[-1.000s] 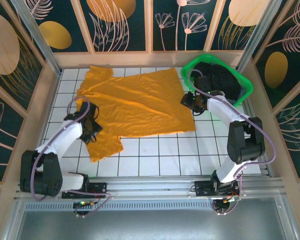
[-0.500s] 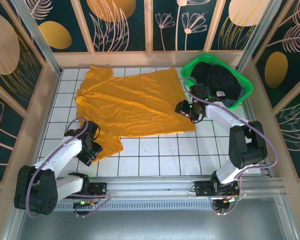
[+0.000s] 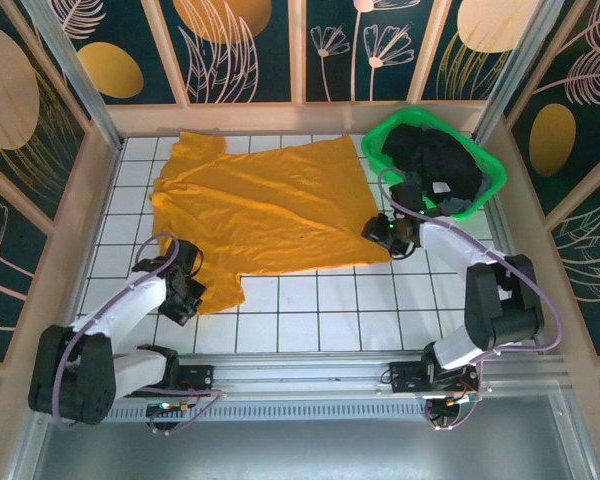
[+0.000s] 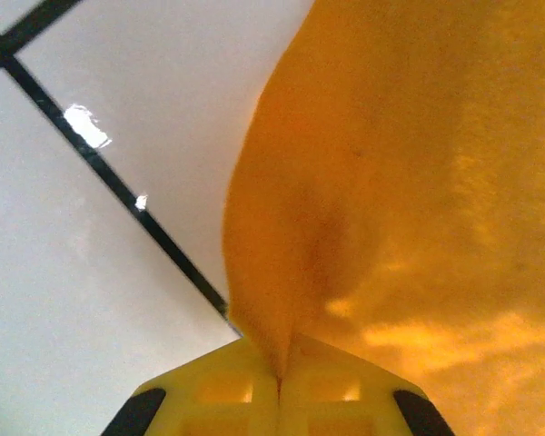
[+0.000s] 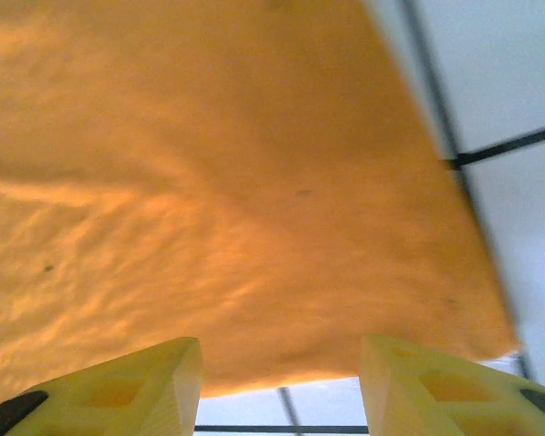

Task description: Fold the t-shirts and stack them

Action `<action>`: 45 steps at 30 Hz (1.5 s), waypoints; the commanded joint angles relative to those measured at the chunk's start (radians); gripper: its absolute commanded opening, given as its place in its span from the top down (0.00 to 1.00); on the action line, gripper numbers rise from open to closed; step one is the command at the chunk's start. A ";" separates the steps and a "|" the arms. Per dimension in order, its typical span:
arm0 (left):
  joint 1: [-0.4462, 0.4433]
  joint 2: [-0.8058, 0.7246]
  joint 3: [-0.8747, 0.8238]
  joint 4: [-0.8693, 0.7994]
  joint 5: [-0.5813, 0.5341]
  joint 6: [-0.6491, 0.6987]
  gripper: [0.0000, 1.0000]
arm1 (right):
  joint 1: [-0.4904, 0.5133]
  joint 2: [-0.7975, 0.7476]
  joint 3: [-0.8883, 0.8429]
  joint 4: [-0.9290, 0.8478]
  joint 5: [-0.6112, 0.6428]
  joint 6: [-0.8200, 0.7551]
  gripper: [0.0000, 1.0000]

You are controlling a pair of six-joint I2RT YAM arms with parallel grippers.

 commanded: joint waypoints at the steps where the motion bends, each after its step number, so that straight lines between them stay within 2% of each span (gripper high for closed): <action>1: -0.004 -0.095 0.056 -0.156 0.002 -0.054 1.00 | -0.056 -0.037 -0.038 -0.057 0.082 0.073 0.52; 7: -0.005 -0.196 0.139 -0.286 -0.001 -0.163 1.00 | -0.083 0.000 -0.068 -0.031 0.061 0.087 0.55; 20: -0.005 -0.288 0.145 -0.327 0.034 -0.289 1.00 | -0.080 0.044 -0.103 0.000 0.070 0.099 0.66; 32: -0.005 -0.311 0.128 -0.328 0.058 -0.312 1.00 | -0.043 0.001 -0.127 -0.025 0.069 0.111 0.68; 45: -0.005 -0.299 0.124 -0.302 0.056 -0.308 1.00 | -0.034 0.078 -0.090 -0.023 0.123 0.074 0.74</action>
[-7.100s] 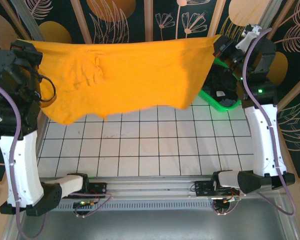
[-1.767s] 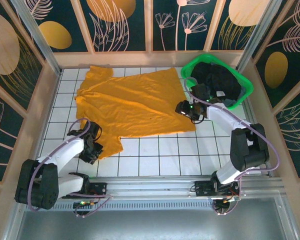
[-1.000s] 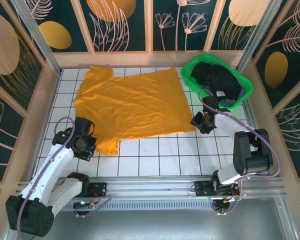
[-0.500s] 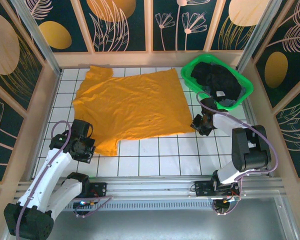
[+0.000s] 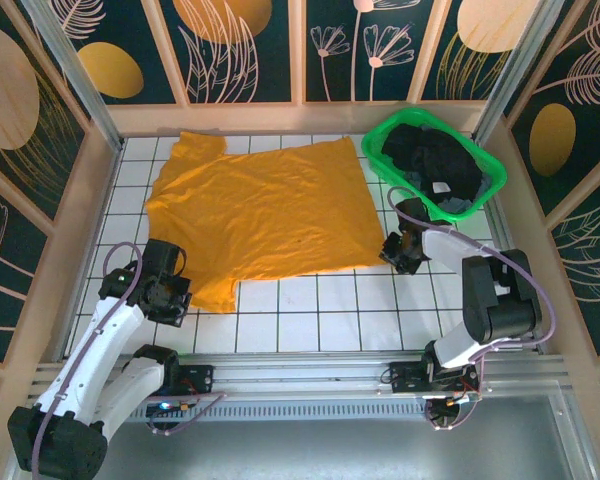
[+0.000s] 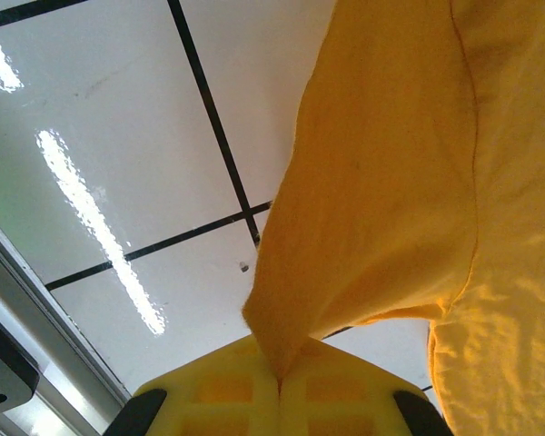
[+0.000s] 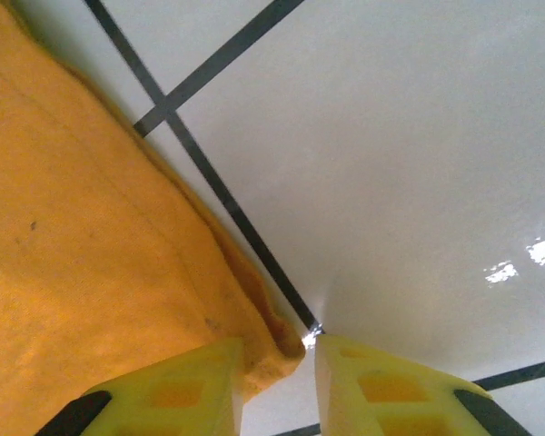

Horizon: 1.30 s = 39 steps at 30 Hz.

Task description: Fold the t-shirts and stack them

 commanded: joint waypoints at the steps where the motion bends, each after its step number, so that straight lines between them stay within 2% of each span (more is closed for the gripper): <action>1: -0.004 0.002 -0.012 -0.015 0.003 -0.017 1.00 | 0.006 0.032 0.017 -0.008 0.040 -0.021 0.75; 10: -0.004 -0.006 -0.039 0.026 0.013 -0.039 1.00 | 0.006 0.013 0.018 -0.013 0.040 0.003 1.00; 15: -0.004 0.007 -0.045 0.107 0.023 -0.029 1.00 | 0.011 -0.072 0.048 -0.031 0.043 0.029 1.00; 21: -0.004 0.084 0.102 0.172 -0.094 0.039 1.00 | 0.014 -0.059 0.134 -0.083 0.018 0.028 1.00; 25: -0.002 0.175 0.210 0.253 -0.142 0.087 1.00 | 0.013 -0.009 0.222 -0.106 -0.002 0.032 1.00; 30: 0.010 0.293 0.311 0.325 -0.146 0.106 1.00 | 0.014 0.084 0.358 -0.130 0.006 0.035 1.00; 39: 0.117 0.448 0.414 0.371 -0.189 0.241 1.00 | 0.015 0.252 0.580 -0.135 0.017 0.041 1.00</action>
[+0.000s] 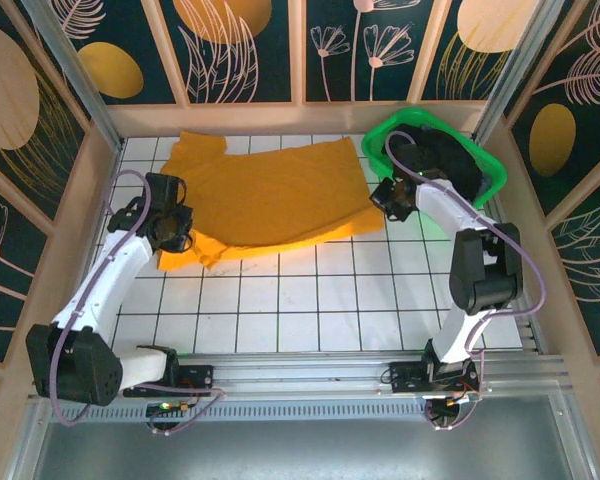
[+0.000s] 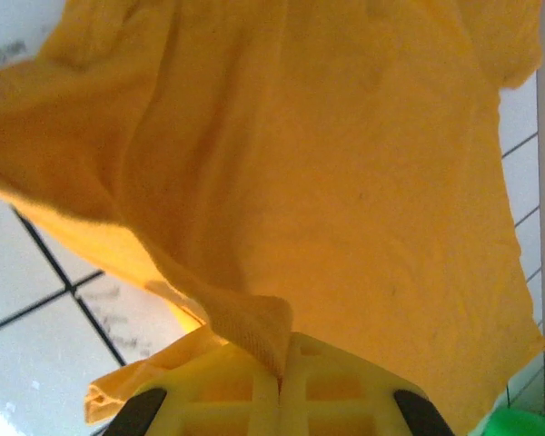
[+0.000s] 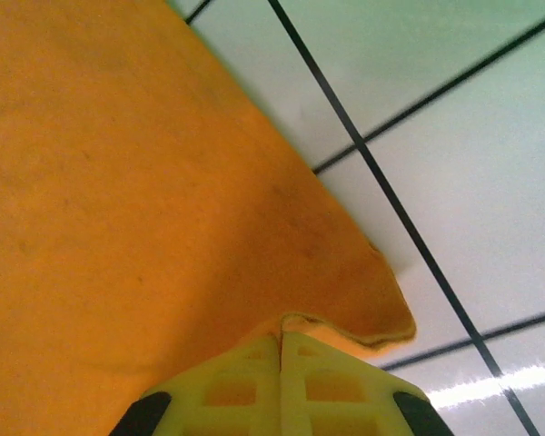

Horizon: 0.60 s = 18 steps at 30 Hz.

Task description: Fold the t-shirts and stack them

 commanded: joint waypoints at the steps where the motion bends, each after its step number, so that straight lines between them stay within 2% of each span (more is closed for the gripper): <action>1: 0.042 0.031 0.049 0.031 -0.054 0.091 1.00 | 0.009 0.058 0.079 -0.032 0.013 0.014 1.00; 8: 0.081 0.135 0.122 0.092 -0.092 0.234 1.00 | 0.010 0.169 0.205 -0.010 0.011 0.016 1.00; 18: 0.106 0.263 0.187 0.159 -0.142 0.359 1.00 | 0.010 0.308 0.364 -0.023 0.015 -0.018 1.00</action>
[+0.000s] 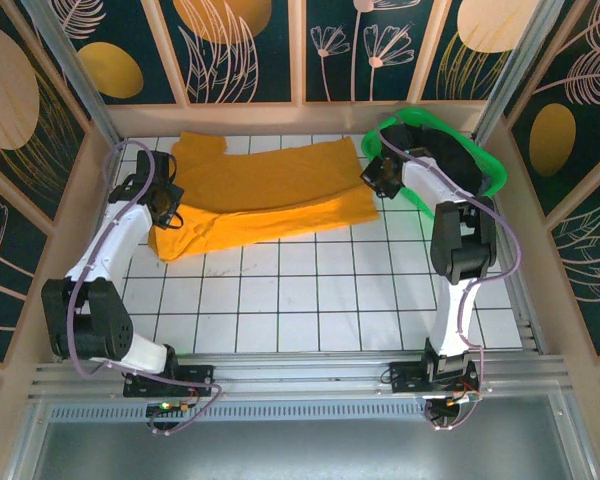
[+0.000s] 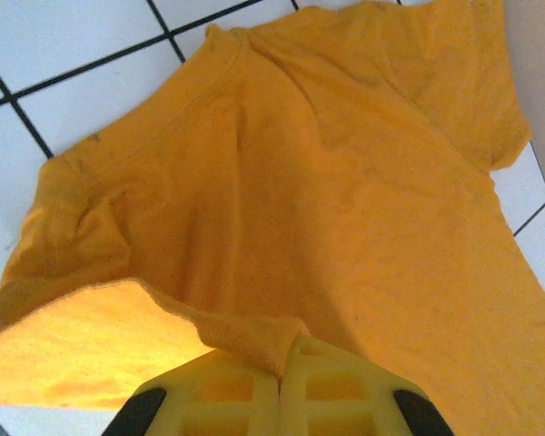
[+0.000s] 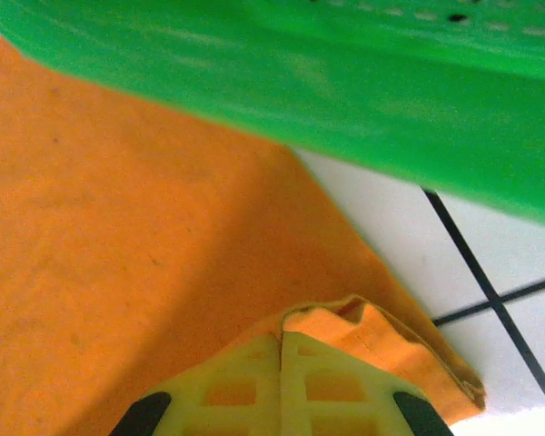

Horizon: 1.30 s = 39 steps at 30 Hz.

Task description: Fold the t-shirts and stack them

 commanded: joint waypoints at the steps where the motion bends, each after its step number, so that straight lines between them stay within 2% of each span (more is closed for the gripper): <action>1: 0.009 0.055 0.054 0.051 -0.040 0.096 1.00 | 0.007 0.045 0.059 -0.023 0.015 -0.016 1.00; 14: 0.010 0.276 0.184 0.078 -0.065 0.269 1.00 | 0.007 0.137 0.157 -0.038 -0.011 -0.073 1.00; 15: 0.010 0.291 0.200 0.079 -0.062 0.290 0.98 | 0.008 0.140 0.165 -0.040 -0.020 -0.086 0.97; 16: 0.010 0.303 0.216 0.073 -0.060 0.304 0.89 | 0.008 0.140 0.171 -0.041 -0.023 -0.095 0.86; 17: 0.010 0.308 0.228 0.071 -0.058 0.317 0.74 | 0.007 0.139 0.176 -0.042 -0.022 -0.101 0.77; 18: 0.010 0.313 0.240 0.067 -0.058 0.330 0.49 | 0.007 0.138 0.181 -0.040 -0.021 -0.110 0.68; 19: 0.010 0.313 0.252 0.060 -0.058 0.339 0.38 | 0.006 0.140 0.188 -0.041 -0.017 -0.118 0.61; 21: 0.010 0.306 0.272 0.040 -0.067 0.354 0.32 | -0.001 0.152 0.206 -0.048 -0.018 -0.123 0.55; 26: 0.010 0.243 0.264 -0.026 -0.073 0.351 0.33 | -0.031 0.221 0.273 -0.071 -0.027 -0.126 0.54; 30: 0.036 0.167 0.169 -0.078 -0.041 0.317 0.37 | -0.074 0.264 0.320 -0.074 -0.008 -0.123 0.55; 35: 0.159 0.067 -0.039 -0.052 0.055 0.260 0.42 | -0.125 0.286 0.358 -0.064 -0.058 -0.128 0.55; 39: 0.261 0.037 -0.163 0.012 0.165 0.238 0.42 | -0.097 0.269 0.377 -0.048 -0.143 -0.171 0.54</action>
